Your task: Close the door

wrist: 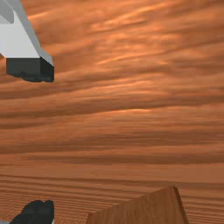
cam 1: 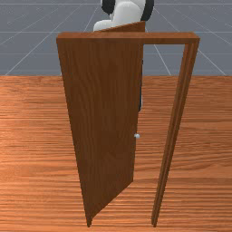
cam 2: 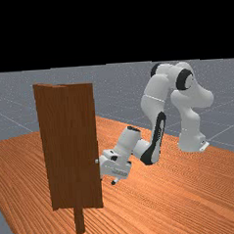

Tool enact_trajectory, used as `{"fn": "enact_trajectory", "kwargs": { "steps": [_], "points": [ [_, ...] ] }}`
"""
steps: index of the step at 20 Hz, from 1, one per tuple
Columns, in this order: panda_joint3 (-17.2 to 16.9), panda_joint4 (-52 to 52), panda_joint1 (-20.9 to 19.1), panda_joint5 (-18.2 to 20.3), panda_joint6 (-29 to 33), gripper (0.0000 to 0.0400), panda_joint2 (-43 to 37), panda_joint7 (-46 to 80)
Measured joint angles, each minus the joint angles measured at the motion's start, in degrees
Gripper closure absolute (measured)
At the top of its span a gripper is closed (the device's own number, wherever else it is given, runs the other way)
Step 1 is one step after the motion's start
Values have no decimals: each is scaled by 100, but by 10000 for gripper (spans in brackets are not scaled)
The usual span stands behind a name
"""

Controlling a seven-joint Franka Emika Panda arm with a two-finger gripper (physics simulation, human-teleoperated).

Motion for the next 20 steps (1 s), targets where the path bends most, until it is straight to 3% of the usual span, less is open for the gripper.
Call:
{"fn": "enact_trajectory", "kwargs": {
  "steps": [1,3,4,5,6,9,10,11,12,13,14,16,20],
  "points": [
    [-263,467,273,325,139,0,371,43],
    [-365,1496,227,712,654,0,1120,-116],
    [-192,2150,-85,685,971,34,1477,-200],
    [-130,4042,-598,198,36,4,2289,108],
    [517,4055,-970,-52,78,3,2189,-36],
    [514,4053,-977,-52,78,1,2190,-36],
    [3027,5191,-2712,-1725,-670,37,2749,-2073],
    [3201,6032,-2840,-1731,-228,109,3324,-2258],
    [508,6446,-1512,-142,592,180,3577,-48],
    [512,6439,-1500,-148,594,91,3592,-50],
    [511,6438,-1502,-148,594,55,3594,-50],
    [511,6438,-1502,-148,594,20,3594,-50],
    [511,6438,-1502,-148,594,3,3594,-50]
  ]
}}
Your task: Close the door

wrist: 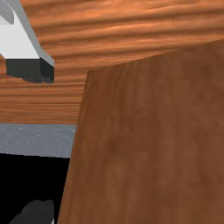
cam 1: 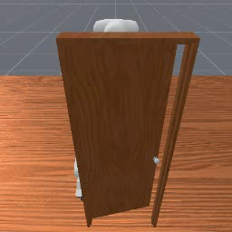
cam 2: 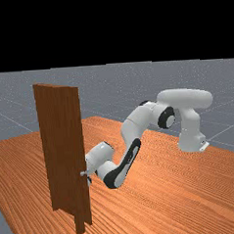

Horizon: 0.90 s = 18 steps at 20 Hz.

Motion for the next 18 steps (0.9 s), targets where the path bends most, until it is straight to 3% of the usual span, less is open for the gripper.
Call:
{"fn": "enact_trajectory", "kwargs": {
  "steps": [3,4,5,6,7,8,9,10,11,13,14,15,18],
  "points": [
    [0,0,0,0,0,1,0,0],
    [-614,-327,482,600,-493,0,-153,162],
    [-257,-229,248,337,-31,0,-66,17],
    [538,-31,-244,-393,-336,3,-80,-170],
    [686,-229,-276,-177,-731,0,-282,-683],
    [153,-411,43,197,-820,0,-364,-700],
    [-758,-518,571,529,-911,0,-296,3],
    [-2293,-667,1508,1402,-981,5,41,1230],
    [-3247,-903,2181,2326,-1174,0,329,1732],
    [-4630,-1157,3201,3493,-1905,9,944,2558],
    [-4679,-1180,3268,3484,-1972,16,953,2648],
    [-4099,-1400,3039,2823,-1564,3,554,2477],
    [-3748,-1475,2996,2436,-1332,13,336,2267]
  ]
}}
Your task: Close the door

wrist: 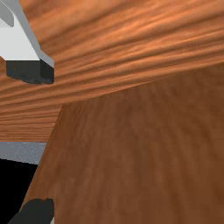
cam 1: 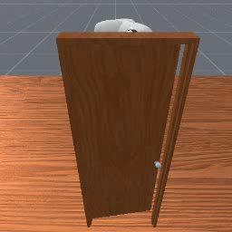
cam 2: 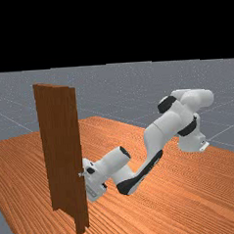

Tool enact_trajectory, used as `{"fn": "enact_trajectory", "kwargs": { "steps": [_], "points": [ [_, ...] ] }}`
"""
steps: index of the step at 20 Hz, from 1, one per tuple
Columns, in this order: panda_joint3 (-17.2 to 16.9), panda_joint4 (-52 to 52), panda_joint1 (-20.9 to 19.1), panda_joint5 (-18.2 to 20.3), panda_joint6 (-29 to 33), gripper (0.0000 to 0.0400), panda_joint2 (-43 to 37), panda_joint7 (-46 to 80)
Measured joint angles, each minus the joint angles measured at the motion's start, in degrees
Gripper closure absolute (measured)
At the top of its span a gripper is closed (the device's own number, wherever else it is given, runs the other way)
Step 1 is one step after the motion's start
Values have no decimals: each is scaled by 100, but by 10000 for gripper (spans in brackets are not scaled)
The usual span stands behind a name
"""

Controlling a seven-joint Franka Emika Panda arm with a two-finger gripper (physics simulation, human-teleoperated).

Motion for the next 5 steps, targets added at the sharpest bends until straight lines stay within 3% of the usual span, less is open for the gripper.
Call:
{"fn": "enact_trajectory", "kwargs": {
  "steps": [2,3,5],
  "points": [
    [-185,-64,239,329,-71,11,96,33],
    [191,-57,36,-364,67,20,-163,26],
    [-164,-140,393,156,-51,5,41,87]
  ]
}}
